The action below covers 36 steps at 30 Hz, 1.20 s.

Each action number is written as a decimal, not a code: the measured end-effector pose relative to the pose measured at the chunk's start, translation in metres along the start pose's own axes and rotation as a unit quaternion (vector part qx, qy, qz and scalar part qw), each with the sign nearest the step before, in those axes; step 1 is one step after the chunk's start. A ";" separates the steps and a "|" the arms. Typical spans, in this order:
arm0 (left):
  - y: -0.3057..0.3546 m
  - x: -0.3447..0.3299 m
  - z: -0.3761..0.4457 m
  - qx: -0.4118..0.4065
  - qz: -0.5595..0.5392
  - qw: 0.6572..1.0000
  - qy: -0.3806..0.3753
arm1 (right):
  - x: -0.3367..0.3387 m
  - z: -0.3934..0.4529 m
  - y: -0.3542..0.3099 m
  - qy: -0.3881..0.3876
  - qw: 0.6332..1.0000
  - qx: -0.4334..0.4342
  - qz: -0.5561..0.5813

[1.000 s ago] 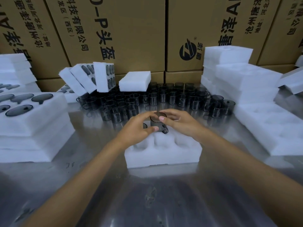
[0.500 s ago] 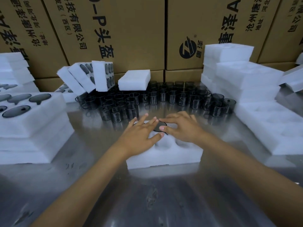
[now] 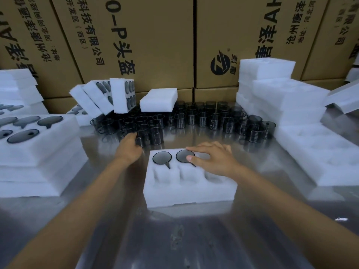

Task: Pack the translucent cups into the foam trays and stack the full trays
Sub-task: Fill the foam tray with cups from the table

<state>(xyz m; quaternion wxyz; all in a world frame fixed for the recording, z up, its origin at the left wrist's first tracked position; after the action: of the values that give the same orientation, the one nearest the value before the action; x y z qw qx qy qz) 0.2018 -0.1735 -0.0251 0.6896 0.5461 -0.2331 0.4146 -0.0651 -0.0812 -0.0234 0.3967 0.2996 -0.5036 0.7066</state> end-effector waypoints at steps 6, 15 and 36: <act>-0.009 -0.006 0.004 -0.028 -0.013 0.996 0.090 | 0.001 -0.002 0.001 0.006 1.000 -0.001 -0.006; -0.007 0.033 -0.008 -0.072 -0.108 0.978 0.161 | 0.007 -0.007 0.013 0.008 0.956 -0.170 0.239; 0.167 0.003 -0.098 -0.248 -0.275 0.905 -0.211 | 0.070 -0.031 0.010 0.028 0.889 -0.170 0.424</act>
<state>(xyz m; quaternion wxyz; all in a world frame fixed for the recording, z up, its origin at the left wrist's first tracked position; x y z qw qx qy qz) 0.0528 -0.0699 0.0418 0.8240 0.4747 -0.3091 0.0126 -0.1103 -0.0358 0.0197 0.1187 -0.0346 -0.6838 0.7191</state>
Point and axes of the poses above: each hand's wrist, its own z-axis towards the middle knuckle, its own x-axis out of the back of the hand, y = z × x, the point moved 6 cm from there along z, towards the middle knuckle, and after that the axes turned 12 degrees about y, right-handed, at the moved point
